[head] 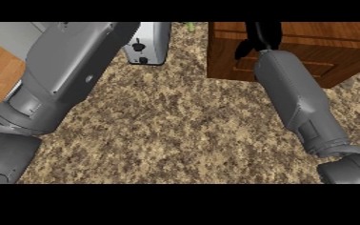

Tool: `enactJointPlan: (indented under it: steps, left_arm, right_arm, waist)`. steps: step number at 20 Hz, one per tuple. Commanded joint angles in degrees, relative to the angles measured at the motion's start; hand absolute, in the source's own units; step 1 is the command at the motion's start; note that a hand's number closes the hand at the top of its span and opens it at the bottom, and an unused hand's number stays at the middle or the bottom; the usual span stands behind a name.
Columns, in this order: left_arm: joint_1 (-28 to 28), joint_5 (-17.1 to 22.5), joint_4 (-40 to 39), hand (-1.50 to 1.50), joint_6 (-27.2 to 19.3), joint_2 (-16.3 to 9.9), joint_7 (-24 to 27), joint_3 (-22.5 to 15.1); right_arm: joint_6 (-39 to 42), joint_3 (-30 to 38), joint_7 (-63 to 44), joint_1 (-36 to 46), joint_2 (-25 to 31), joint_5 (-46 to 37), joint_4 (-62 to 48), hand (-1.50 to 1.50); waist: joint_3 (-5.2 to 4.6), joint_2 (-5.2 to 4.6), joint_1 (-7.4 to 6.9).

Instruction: Pick up the can, place it into the drawer and close the drawer

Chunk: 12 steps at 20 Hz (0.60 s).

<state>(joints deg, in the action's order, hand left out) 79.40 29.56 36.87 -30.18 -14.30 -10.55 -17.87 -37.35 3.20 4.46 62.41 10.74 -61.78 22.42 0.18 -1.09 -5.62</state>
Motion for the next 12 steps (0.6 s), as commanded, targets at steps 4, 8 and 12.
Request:
enactJointPlan:
  steps: [4, 8, 12]
  left_arm:
    - [-3.99, -0.38, 5.88, -1.5, 0.8, -2.09, -1.34, -0.53]
    - [-6.33, -0.26, 9.57, -1.5, 0.22, -2.82, -3.07, -0.88]
    - [-8.64, 0.68, 12.35, -1.5, 2.92, -6.39, -3.34, 0.38]
  right_arm:
    - [-1.62, 4.39, 3.23, 6.07, 0.61, 3.7, -2.74, -1.5]
    - [1.13, 7.06, 6.87, 8.19, -0.88, 7.46, -1.69, -1.5]
    - [-0.88, 9.15, 9.87, 7.37, -0.8, 9.05, -2.45, -1.5]
  waist:
    - [-0.07, -0.13, -1.06]
    - [-0.06, 0.47, -1.19]
    - [-0.06, -0.07, -1.51]
